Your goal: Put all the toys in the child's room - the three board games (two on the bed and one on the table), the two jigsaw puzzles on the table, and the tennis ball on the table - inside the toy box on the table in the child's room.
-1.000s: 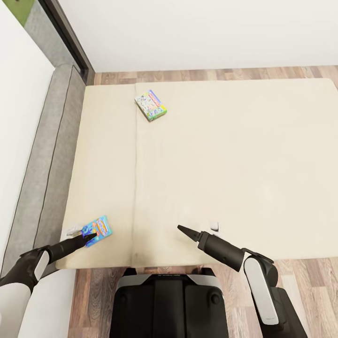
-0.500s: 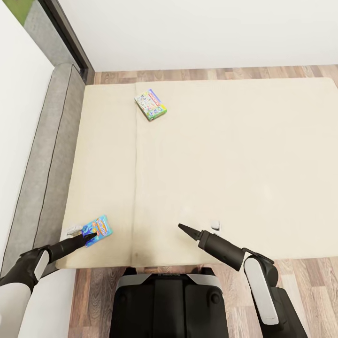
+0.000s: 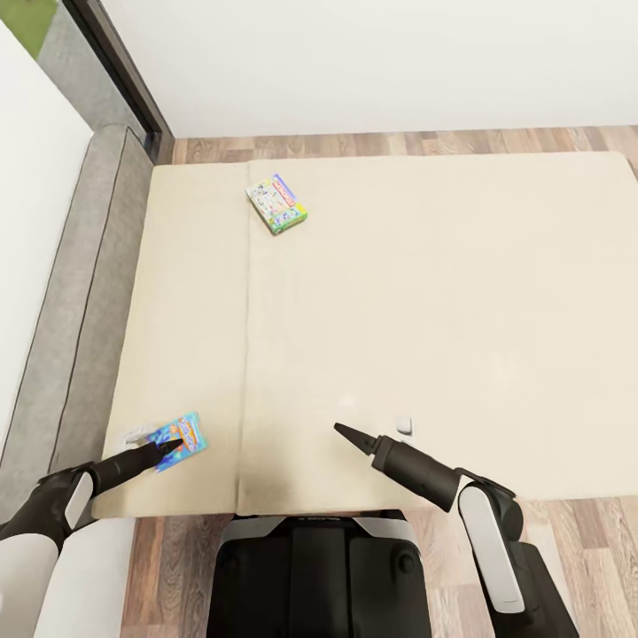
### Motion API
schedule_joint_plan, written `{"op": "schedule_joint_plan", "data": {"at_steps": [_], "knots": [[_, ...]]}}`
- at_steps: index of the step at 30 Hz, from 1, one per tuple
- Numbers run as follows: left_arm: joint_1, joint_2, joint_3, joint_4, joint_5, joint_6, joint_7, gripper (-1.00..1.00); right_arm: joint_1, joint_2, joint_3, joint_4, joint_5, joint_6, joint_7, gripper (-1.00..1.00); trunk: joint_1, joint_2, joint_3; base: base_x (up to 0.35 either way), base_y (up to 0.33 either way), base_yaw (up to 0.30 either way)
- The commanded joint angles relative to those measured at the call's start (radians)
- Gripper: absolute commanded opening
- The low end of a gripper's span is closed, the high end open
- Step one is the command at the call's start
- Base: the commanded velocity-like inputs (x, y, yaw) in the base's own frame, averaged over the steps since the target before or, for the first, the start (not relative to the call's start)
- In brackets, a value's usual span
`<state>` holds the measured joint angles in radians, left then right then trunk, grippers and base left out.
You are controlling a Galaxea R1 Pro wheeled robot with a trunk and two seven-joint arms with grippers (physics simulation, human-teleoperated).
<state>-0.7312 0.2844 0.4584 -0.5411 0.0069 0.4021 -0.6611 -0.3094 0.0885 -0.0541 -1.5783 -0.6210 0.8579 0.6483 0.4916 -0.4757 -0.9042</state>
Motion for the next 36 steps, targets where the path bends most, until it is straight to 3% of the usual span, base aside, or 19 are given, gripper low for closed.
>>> {"op": "schedule_joint_plan", "data": {"at_steps": [1,15,36], "knots": [[-0.001,-0.001,0.005,-0.001,0.001,0.009,-0.005,1.00,0.000,0.001,0.003,0.000,0.001,0.005,0.004,1.00,0.001,-0.001,-0.001,0.045,-0.049,0.000],[-0.001,-0.001,0.005,-0.002,0.001,0.009,-0.005,1.00,-0.001,0.001,0.013,0.000,0.002,0.004,0.004,1.00,0.001,-0.001,-0.001,0.008,-0.016,0.000],[-0.001,-0.002,0.004,-0.002,0.001,0.009,-0.005,1.00,0.000,0.002,0.013,0.001,0.001,0.004,0.004,1.00,0.001,-0.001,-0.001,-0.023,-0.119,0.000]]}}
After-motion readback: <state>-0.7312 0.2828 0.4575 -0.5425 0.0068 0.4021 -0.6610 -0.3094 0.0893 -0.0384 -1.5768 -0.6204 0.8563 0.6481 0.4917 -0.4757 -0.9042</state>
